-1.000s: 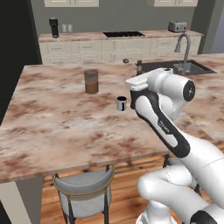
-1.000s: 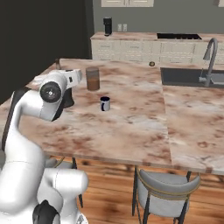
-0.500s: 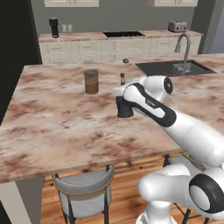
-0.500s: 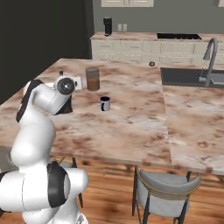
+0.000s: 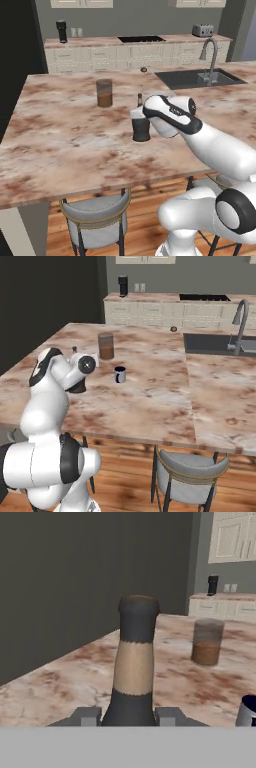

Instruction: Open the cabinet directly in front. Then move the liquor and the mug to the dining counter with the jar on it.

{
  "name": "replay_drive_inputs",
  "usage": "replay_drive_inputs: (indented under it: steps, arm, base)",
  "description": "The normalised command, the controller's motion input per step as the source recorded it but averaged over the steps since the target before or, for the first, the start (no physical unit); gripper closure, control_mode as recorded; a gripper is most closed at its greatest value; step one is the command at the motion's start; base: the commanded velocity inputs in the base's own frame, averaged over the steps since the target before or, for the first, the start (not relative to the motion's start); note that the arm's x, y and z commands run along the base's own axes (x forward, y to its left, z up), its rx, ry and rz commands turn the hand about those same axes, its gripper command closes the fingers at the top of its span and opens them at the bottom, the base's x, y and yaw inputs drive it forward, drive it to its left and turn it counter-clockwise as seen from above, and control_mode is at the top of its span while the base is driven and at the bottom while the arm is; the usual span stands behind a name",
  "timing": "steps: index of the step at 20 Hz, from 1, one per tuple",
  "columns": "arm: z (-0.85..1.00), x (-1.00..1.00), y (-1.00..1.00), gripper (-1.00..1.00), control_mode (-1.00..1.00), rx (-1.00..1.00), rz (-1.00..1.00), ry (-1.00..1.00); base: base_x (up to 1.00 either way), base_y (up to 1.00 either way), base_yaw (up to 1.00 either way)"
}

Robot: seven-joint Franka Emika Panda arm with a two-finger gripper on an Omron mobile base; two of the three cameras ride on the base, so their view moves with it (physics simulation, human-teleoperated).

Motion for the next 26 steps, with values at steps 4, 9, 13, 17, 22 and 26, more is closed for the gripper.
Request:
replay_drive_inputs:
  steps: [4,9,13,17,22,26]
  arm:
    - [-0.18,0.00,0.06,1.00,-1.00,0.00,-0.05,-0.18]
    - [-0.15,0.00,0.03,1.00,-1.00,0.00,-0.03,-0.15]
    - [0.00,0.00,0.00,1.00,-1.00,0.00,0.00,-0.01]
    - [0.00,0.13,0.01,1.00,-1.00,0.00,0.00,0.00]
    - [-0.07,0.41,0.08,1.00,-1.00,0.00,0.00,0.00]
    - [-0.07,0.43,0.09,1.00,-1.00,0.00,0.00,0.00]
  base:
    - [0.00,0.00,0.00]
    - [0.00,0.00,0.00]
    - [0.00,0.00,0.00]
    - [0.00,0.00,0.00]
    - [0.00,0.00,0.00]
    - [0.00,0.00,0.00]
